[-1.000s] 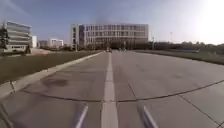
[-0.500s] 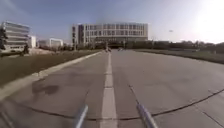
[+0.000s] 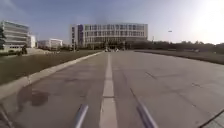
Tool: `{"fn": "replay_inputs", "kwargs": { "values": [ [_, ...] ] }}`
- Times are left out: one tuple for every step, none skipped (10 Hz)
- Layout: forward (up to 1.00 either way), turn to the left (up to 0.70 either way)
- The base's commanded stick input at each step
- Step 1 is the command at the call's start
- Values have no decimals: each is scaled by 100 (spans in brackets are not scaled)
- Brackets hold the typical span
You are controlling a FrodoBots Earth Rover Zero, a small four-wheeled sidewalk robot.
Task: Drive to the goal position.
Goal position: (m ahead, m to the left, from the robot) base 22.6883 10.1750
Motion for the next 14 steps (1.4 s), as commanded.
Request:
{"fn": "replay_inputs", "kwargs": {
  "values": [
    [70,-14],
    [70,-14],
    [70,-14],
    [70,-14],
    [70,-14],
    [70,-14],
    [70,-14],
    [70,-14],
    [70,-14],
    [70,-14],
    [70,-14],
    [70,-14],
    [70,-14],
    [70,-14]
  ]
}}
